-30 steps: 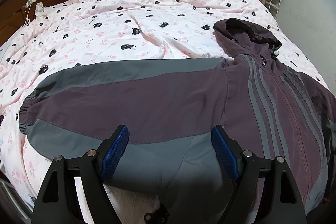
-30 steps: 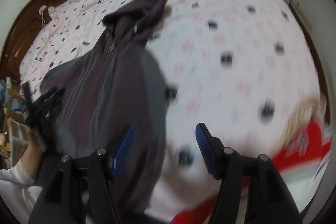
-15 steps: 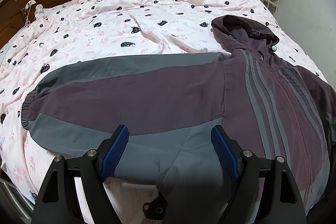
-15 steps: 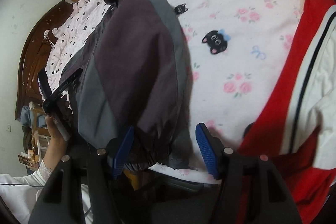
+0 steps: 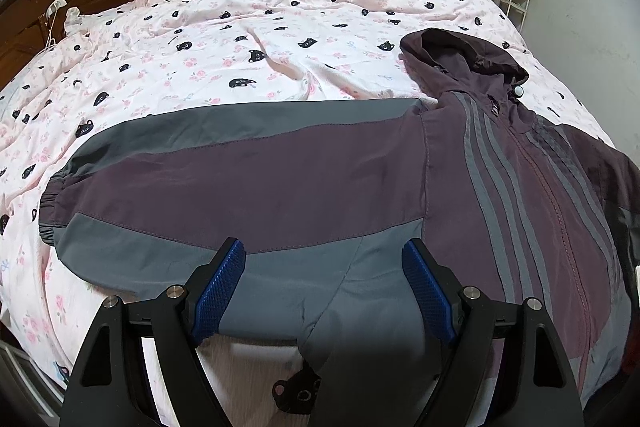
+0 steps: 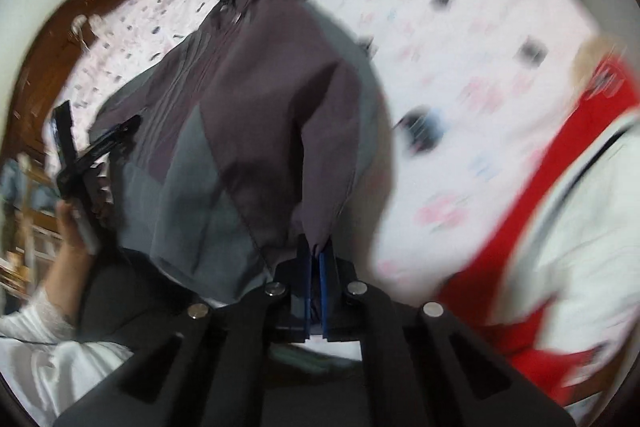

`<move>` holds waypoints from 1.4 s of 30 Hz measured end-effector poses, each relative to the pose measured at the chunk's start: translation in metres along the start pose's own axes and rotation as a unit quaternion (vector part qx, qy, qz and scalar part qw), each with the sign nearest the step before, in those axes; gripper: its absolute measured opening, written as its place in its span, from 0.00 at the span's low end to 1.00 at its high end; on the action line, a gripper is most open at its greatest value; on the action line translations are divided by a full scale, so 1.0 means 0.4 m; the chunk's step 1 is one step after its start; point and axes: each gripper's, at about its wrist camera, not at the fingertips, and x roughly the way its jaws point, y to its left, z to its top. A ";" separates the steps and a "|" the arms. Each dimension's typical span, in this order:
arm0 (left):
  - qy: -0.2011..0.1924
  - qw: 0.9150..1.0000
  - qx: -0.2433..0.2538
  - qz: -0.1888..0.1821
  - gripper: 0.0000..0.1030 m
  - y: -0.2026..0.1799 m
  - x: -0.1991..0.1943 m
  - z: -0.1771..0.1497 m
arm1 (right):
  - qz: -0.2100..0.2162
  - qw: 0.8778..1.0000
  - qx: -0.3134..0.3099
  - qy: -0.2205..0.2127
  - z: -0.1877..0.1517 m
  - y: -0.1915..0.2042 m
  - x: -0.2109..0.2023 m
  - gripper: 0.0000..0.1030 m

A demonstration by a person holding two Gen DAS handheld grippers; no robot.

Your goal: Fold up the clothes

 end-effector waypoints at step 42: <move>-0.068 0.997 0.047 -0.005 0.75 -0.101 -0.063 0.259 | -0.287 0.950 -0.061 -0.107 0.353 0.021 -0.118 0.77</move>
